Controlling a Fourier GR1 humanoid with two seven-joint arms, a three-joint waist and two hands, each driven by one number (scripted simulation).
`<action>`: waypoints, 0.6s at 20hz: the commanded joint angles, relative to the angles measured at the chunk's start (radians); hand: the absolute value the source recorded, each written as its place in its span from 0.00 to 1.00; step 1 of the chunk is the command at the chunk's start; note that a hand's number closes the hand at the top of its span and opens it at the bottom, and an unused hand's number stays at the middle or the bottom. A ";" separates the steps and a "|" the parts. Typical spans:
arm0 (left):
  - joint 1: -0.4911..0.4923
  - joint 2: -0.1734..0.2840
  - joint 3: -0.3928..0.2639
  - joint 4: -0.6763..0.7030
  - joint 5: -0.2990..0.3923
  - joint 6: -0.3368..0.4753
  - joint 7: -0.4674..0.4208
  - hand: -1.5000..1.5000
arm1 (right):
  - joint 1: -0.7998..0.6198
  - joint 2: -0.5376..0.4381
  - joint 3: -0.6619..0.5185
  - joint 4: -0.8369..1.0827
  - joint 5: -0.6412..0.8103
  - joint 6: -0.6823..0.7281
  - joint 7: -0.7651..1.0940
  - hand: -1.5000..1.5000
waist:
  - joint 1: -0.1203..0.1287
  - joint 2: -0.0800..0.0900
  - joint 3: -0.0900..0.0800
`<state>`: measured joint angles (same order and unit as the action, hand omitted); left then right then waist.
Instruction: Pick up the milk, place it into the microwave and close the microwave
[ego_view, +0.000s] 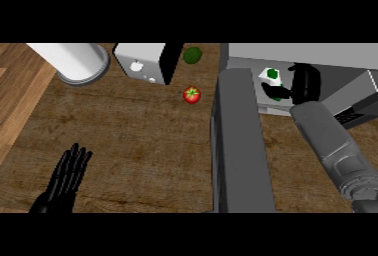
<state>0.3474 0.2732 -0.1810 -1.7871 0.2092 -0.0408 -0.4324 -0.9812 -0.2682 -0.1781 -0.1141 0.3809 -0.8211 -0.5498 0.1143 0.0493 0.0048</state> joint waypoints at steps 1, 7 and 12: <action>-0.015 -0.007 -0.015 0.009 -0.020 0.007 0.009 0.00 | -0.007 -0.012 0.011 0.026 0.020 -0.035 0.006 0.00 | 0.004 0.004 0.001; -0.024 -0.003 -0.009 0.031 -0.017 -0.011 -0.009 0.00 | -0.052 0.008 0.027 0.050 0.035 0.066 0.029 0.00 | 0.012 0.004 0.000; -0.028 -0.009 -0.018 0.038 -0.012 -0.025 -0.019 0.00 | -0.026 0.028 -0.005 0.020 0.000 0.161 -0.054 0.00 | 0.010 0.005 0.001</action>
<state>0.3194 0.2606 -0.2008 -1.7685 0.1884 -0.0434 -0.4296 -1.0024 -0.2448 -0.1718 -0.0870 0.3932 -0.7248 -0.5751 0.1205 0.0536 0.0065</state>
